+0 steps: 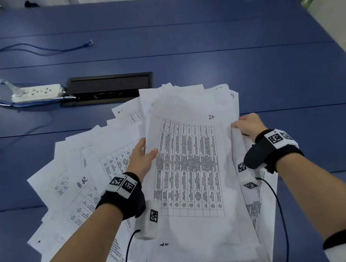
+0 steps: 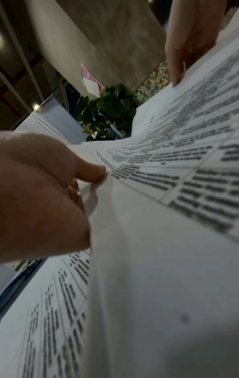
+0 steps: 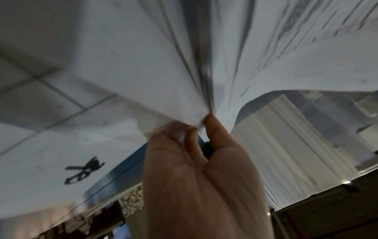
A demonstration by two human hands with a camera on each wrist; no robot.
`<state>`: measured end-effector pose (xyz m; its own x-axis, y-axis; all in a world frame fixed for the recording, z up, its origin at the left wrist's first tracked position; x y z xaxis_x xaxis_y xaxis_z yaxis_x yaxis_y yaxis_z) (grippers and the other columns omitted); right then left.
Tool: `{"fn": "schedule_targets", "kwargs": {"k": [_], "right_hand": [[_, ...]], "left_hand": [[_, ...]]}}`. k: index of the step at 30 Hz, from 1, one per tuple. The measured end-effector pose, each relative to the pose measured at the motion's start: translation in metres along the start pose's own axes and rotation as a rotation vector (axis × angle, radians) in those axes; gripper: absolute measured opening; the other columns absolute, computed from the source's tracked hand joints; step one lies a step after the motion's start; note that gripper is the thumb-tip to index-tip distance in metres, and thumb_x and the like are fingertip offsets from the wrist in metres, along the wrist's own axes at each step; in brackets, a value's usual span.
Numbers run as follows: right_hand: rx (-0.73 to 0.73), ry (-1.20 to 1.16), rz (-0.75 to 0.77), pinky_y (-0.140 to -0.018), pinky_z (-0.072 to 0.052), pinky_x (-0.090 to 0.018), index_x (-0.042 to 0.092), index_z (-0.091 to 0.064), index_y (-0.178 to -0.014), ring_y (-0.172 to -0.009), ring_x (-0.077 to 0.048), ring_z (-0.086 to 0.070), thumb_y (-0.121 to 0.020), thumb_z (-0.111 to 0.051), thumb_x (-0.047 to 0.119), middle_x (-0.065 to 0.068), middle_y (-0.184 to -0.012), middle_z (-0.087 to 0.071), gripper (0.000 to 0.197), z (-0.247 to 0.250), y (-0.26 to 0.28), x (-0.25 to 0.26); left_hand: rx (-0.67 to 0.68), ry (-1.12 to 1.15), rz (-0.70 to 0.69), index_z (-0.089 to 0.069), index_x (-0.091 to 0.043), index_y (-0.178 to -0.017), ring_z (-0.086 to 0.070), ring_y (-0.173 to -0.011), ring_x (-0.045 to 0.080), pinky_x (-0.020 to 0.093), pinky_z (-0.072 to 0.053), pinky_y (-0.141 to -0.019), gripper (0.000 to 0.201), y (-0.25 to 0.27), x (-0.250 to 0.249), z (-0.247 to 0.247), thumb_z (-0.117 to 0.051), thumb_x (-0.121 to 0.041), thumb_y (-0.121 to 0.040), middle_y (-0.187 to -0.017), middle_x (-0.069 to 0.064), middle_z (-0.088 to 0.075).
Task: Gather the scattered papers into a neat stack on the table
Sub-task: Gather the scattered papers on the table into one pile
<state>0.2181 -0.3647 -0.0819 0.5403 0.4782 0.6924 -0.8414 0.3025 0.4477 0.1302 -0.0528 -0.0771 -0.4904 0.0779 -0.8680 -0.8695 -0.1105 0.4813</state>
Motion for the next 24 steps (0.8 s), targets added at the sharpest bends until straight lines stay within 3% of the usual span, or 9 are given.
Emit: {"fn": "schedule_targets", "kwargs": {"k": [3, 5, 7, 13, 15, 16, 18, 20, 24], "right_hand": [[0.005, 0.040, 0.082, -0.056, -0.033, -0.025, 0.003, -0.058, -0.087, -0.063, -0.019, -0.043, -0.085, -0.051, 0.006, -0.006, -0.070, -0.049, 0.008, -0.004, 0.012, 0.003], [-0.021, 0.048, 0.141, -0.070, -0.044, -0.031, 0.004, -0.056, -0.106, -0.081, -0.023, -0.055, -0.089, -0.049, 0.007, -0.006, -0.091, -0.060, 0.019, -0.007, 0.019, 0.002], [-0.091, 0.062, 0.195, -0.092, -0.044, -0.034, 0.002, -0.055, -0.118, -0.106, -0.027, -0.057, -0.090, -0.046, 0.004, -0.011, -0.114, -0.062, 0.029, -0.004, 0.024, 0.002], [-0.062, 0.078, 0.189, -0.099, -0.044, -0.034, 0.000, -0.063, -0.113, -0.107, -0.025, -0.059, -0.091, -0.051, 0.007, -0.014, -0.117, -0.065, 0.027, -0.006, 0.020, 0.005], [-0.020, 0.053, 0.182, -0.089, -0.048, -0.032, 0.005, -0.067, -0.100, -0.092, -0.021, -0.058, -0.092, -0.050, 0.008, -0.010, -0.100, -0.066, 0.019, -0.010, 0.017, 0.010], [0.016, 0.070, 0.176, -0.074, -0.046, -0.028, 0.012, -0.064, -0.081, -0.076, -0.019, -0.054, -0.092, -0.047, 0.008, -0.005, -0.081, -0.061, 0.020, -0.014, 0.017, 0.013], [0.055, 0.127, 0.172, -0.052, -0.024, -0.025, 0.020, -0.032, -0.055, -0.055, -0.014, -0.027, -0.091, -0.040, 0.004, 0.002, -0.058, -0.030, 0.040, -0.021, 0.013, 0.015], [0.054, 0.158, 0.173, -0.052, -0.013, -0.027, 0.019, -0.020, -0.056, -0.057, -0.015, -0.016, -0.087, -0.036, 0.000, 0.001, -0.059, -0.019, 0.040, -0.022, 0.009, 0.016], [0.101, 0.229, 0.189, -0.053, -0.019, -0.028, 0.014, -0.029, -0.057, -0.057, -0.015, -0.023, -0.092, -0.034, 0.001, -0.001, -0.060, -0.027, 0.038, -0.025, 0.010, 0.017]], "left_hand": [[0.010, 0.004, -0.027, -0.045, -0.011, -0.130, -0.058, -0.104, 0.023, 0.034, -0.045, -0.090, 0.040, 0.003, -0.005, 0.003, -0.051, -0.004, -0.092, -0.118, 0.006, -0.058], [0.015, -0.008, -0.055, -0.048, -0.015, -0.124, -0.060, -0.098, 0.023, 0.036, -0.048, -0.088, 0.035, 0.005, -0.007, 0.008, -0.052, -0.004, -0.091, -0.112, 0.006, -0.060], [-0.007, 0.003, -0.067, -0.049, -0.018, -0.119, -0.061, -0.098, 0.025, 0.035, -0.048, -0.086, 0.033, 0.006, -0.004, 0.016, -0.053, -0.004, -0.090, -0.112, 0.007, -0.061], [-0.044, 0.107, 0.005, -0.050, -0.013, -0.125, -0.058, -0.106, 0.024, 0.037, -0.044, -0.095, 0.035, 0.007, 0.009, 0.026, -0.054, -0.008, -0.091, -0.119, 0.009, -0.060], [-0.048, 0.133, 0.027, -0.049, -0.011, -0.129, -0.059, -0.106, 0.026, 0.039, -0.046, -0.093, 0.038, 0.006, 0.010, 0.026, -0.054, -0.009, -0.091, -0.119, 0.009, -0.061], [-0.049, 0.144, 0.031, -0.049, -0.011, -0.130, -0.060, -0.104, 0.027, 0.038, -0.047, -0.091, 0.039, 0.006, 0.010, 0.026, -0.054, -0.009, -0.091, -0.119, 0.010, -0.061], [-0.046, 0.170, 0.034, -0.050, -0.011, -0.129, -0.062, -0.096, 0.024, 0.034, -0.050, -0.082, 0.039, 0.005, 0.010, 0.026, -0.054, -0.009, -0.091, -0.117, 0.009, -0.061], [-0.023, 0.193, 0.051, -0.051, -0.009, -0.129, -0.063, -0.094, 0.025, 0.037, -0.052, -0.083, 0.038, 0.003, 0.009, 0.028, -0.054, -0.009, -0.091, -0.117, 0.012, -0.062], [0.010, 0.213, 0.050, -0.054, -0.010, -0.122, -0.060, -0.107, 0.031, 0.049, -0.044, -0.100, 0.038, 0.003, 0.003, 0.035, -0.062, -0.017, -0.086, -0.124, 0.017, -0.060]]}}
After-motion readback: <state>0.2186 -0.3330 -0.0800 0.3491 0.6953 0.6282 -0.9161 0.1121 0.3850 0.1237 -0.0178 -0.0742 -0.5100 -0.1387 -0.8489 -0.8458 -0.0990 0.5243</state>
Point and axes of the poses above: each hand's wrist, its own y-axis away from the middle knuckle, its own z-axis out of the back of the hand, x = y × z, the point moved 6 cm from there along -y, towards the middle knuckle
